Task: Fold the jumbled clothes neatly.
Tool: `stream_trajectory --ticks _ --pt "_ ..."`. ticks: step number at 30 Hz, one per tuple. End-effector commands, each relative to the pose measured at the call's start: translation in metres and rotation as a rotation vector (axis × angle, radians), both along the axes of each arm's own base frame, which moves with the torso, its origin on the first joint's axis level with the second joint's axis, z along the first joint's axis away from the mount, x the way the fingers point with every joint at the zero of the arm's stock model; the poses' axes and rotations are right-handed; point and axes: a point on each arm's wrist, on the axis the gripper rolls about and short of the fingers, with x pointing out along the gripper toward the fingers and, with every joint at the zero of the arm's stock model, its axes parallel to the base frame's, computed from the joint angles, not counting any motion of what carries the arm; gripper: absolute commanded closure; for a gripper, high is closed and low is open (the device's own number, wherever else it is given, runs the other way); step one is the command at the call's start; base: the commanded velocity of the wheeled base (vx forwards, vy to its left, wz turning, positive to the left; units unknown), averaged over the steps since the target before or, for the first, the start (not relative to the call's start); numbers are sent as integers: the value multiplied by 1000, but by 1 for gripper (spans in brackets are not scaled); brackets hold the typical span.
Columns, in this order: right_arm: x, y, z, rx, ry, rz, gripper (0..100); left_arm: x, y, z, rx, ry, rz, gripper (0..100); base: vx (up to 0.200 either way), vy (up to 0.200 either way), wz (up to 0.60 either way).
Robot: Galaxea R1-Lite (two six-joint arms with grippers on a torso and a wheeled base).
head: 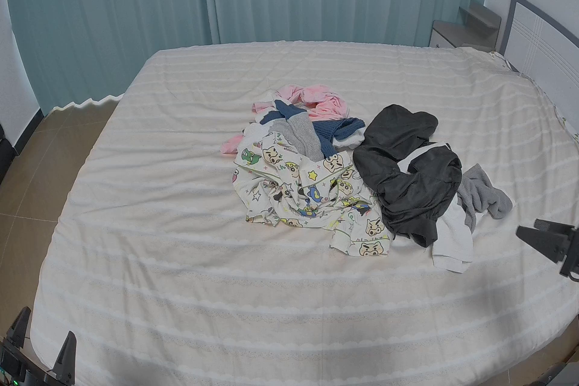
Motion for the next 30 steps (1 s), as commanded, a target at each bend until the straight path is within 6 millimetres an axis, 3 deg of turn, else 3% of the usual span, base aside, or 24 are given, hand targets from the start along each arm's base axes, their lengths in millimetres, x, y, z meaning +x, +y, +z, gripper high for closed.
stream_trajectory --ticks 1,2,7,10,18,26,30 --pt "182 82 -117 230 575 46 0 0 0 -5 0 -2 0 0 0 0 0" --pt "190 87 -131 249 600 0 0 0 0 -5 0 -2 0 0 0 0 0" --pt "211 106 -159 305 620 -33 0 0 0 -5 0 -2 0 0 0 0 0" --pt "235 118 -185 276 616 -81 0 0 0 -5 0 -2 0 0 0 0 0" --pt "281 129 -228 223 591 -197 0 0 0 -5 0 -2 0 0 0 0 0" --pt "300 135 -237 195 597 -230 0 0 0 -5 0 -2 0 0 0 0 0" --pt "315 125 -236 196 556 -278 0 0 0 -5 0 -2 0 0 0 0 0"
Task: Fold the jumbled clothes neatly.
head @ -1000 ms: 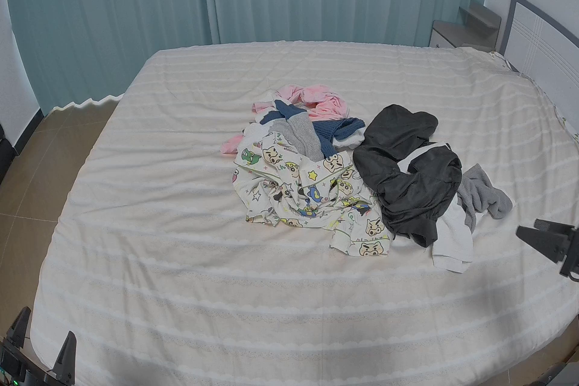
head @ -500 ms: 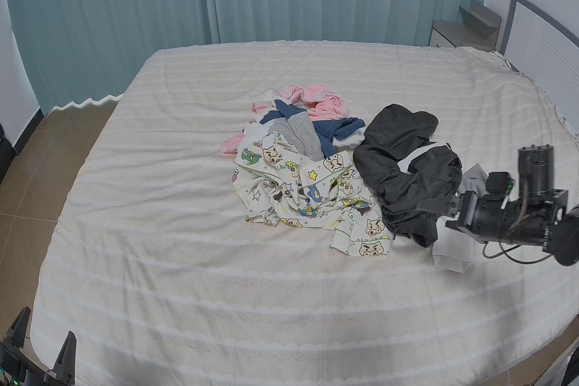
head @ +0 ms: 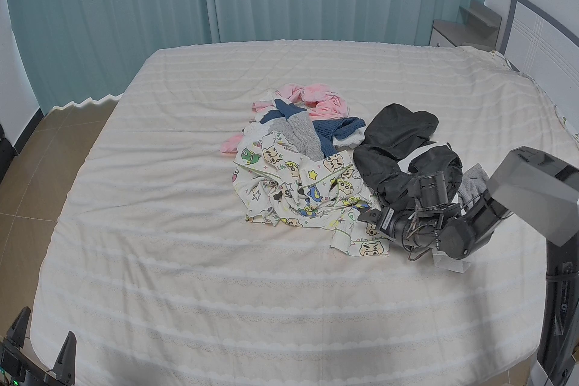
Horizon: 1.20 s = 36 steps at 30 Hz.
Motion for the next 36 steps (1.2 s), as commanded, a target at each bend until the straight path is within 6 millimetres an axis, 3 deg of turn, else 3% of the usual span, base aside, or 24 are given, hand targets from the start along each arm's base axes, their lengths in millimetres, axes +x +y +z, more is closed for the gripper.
stream_trajectory --ticks 1,11,18,19,31,36 --pt "24 3 -49 -37 42 -56 0 0 0 -5 0 -2 0 0 0 0 0" --pt "26 -2 -45 -38 30 -68 0 0 0 -5 0 -2 0 0 0 0 0" --pt "23 9 -45 -40 26 -38 0 0 0 -5 0 -2 0 0 0 0 0" --pt "23 11 -45 -41 27 -33 100 0 0 -5 0 -2 0 0 0 0 0" --pt "18 16 -43 -78 14 7 100 0 0 -5 0 -2 0 0 0 0 0" --pt "9 10 -24 -72 3 -1 100 0 0 -5 0 -2 0 0 0 0 0"
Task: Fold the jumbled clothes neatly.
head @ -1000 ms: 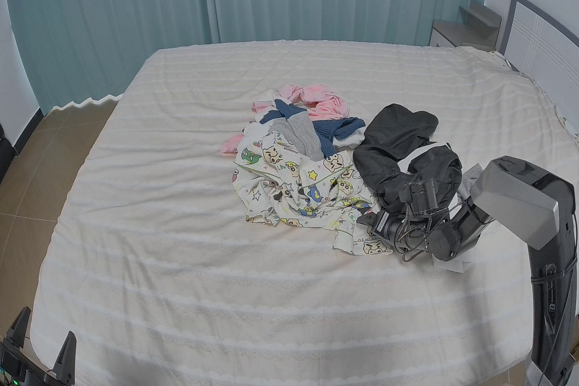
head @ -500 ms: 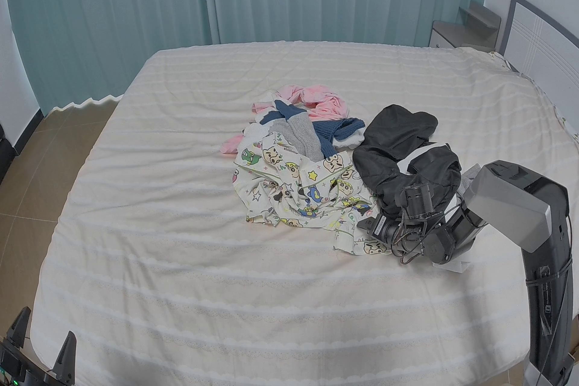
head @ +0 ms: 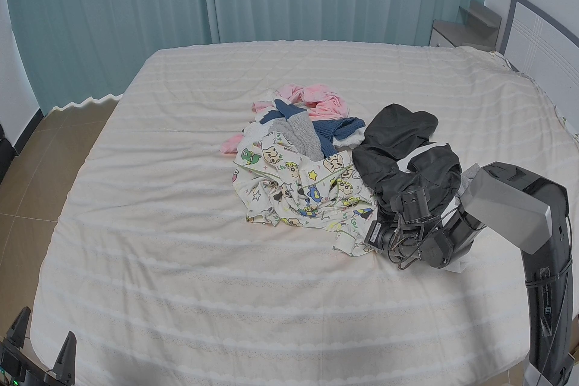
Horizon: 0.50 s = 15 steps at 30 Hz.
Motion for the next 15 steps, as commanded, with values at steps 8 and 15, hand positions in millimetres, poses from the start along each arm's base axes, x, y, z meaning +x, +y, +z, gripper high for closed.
stream_trajectory --ticks 8,15 --pt "-46 -16 53 10 -14 3 100 0 0 -5 0 -2 0 0 0 0 0" --pt "-82 -28 73 8 -7 11 100 0 0 -5 0 -2 0 0 0 0 0"
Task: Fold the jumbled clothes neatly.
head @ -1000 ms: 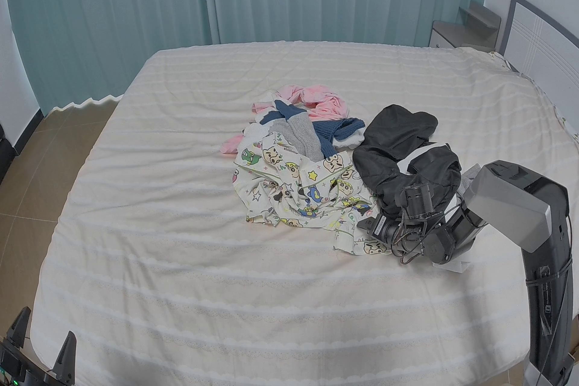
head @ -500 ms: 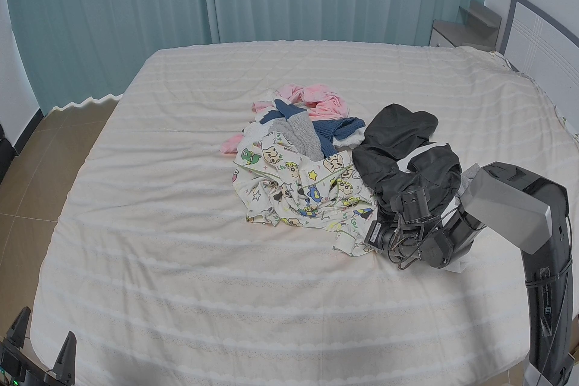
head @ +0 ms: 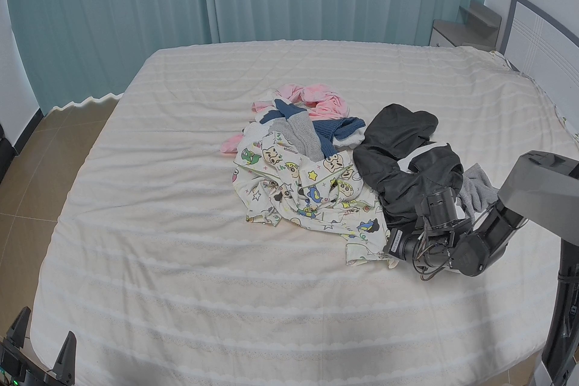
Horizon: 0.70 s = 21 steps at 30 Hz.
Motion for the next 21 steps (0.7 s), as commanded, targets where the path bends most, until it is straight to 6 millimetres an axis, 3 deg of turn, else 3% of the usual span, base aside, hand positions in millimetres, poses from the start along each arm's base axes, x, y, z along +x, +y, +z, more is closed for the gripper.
stream_trajectory --ticks 1,4,6,8,13,15,16,21 --pt "-31 -10 39 33 -63 7 100 0 0 -5 -1 -2 0 0 0 0 0" --pt "-42 -13 48 44 -78 11 100 0 0 -5 -1 -2 0 0 0 0 0" --pt "-64 -15 59 56 -97 30 100 0 0 -4 13 -6 -6 0 0 0 0" --pt "-72 -16 64 62 -109 37 100 0 0 -5 10 -3 -6 0 0 0 0" --pt "-113 -26 99 109 -222 65 100 0 0 -5 4 -2 -5 0 0 0 0" --pt "-118 -27 103 116 -238 70 100 0 0 -5 6 -2 -5 0 0 0 0" --pt "-131 -29 119 139 -293 85 100 0 0 -5 7 -3 -5 0 0 0 0" --pt "-151 -36 144 171 -396 101 100 0 0 -5 6 -2 -1 0 0 0 0"
